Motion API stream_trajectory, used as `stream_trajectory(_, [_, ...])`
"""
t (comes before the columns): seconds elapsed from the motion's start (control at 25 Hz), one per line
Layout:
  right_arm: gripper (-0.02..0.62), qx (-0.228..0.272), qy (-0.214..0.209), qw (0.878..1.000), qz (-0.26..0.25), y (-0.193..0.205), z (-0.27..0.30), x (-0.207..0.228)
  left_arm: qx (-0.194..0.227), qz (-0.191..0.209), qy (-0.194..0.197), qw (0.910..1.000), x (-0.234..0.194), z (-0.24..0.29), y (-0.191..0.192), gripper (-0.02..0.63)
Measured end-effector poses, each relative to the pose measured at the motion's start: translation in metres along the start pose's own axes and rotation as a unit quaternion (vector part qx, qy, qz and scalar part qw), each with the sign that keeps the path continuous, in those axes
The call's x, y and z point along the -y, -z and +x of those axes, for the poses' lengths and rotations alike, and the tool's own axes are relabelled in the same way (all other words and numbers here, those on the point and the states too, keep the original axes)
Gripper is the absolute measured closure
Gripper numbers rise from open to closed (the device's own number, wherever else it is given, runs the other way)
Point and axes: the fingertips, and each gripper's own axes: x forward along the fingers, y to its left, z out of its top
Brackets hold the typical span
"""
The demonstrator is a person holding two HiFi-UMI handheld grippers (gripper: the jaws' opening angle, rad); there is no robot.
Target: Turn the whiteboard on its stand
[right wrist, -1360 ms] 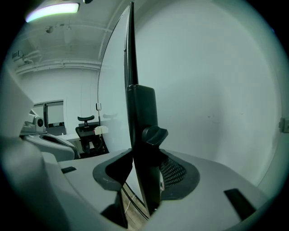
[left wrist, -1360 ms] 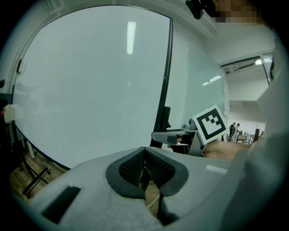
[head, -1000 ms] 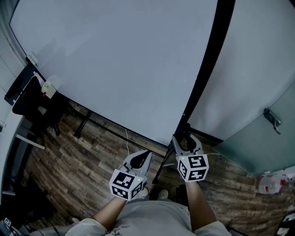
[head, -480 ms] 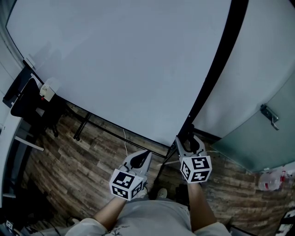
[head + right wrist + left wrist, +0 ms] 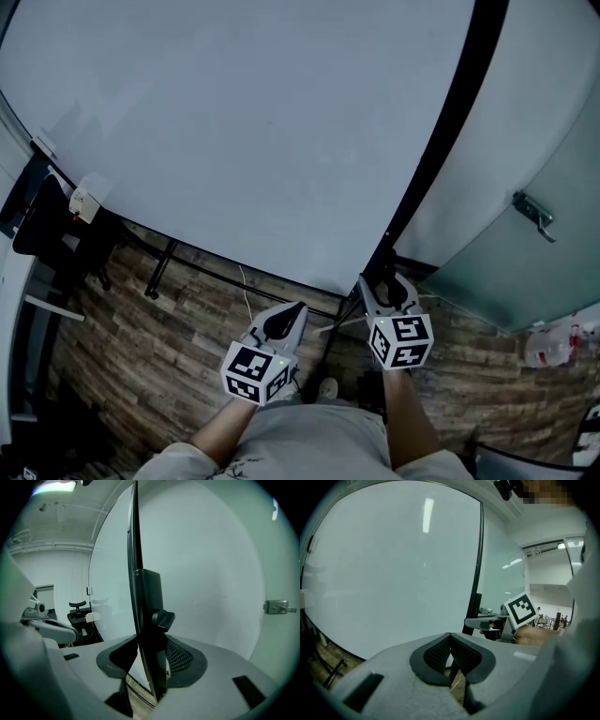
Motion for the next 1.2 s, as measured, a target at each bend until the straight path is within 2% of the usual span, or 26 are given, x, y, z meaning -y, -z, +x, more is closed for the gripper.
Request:
stream_trajectory(0.56, [0.436, 0.004, 0.038, 0.999, 0.019, 0.006, -0.024, 0.025, -0.004, 0.010, 0.019, 0.9998, 0.022, 0.005, 0.001, 0.595])
stream_trajectory(0.64, [0.451, 0.005, 0.037, 0.999, 0.020, 0.006, -0.025, 0.026, -0.004, 0.010, 0.020, 0.9998, 0.021, 0.005, 0.001, 0.595])
stream_trajectory(1.2, [0.449, 0.008, 0.034, 0.999, 0.016, 0.006, -0.025, 0.021, -0.006, 0.006, 0.023, 0.9997, 0.026, 0.004, 0.006, 0.595])
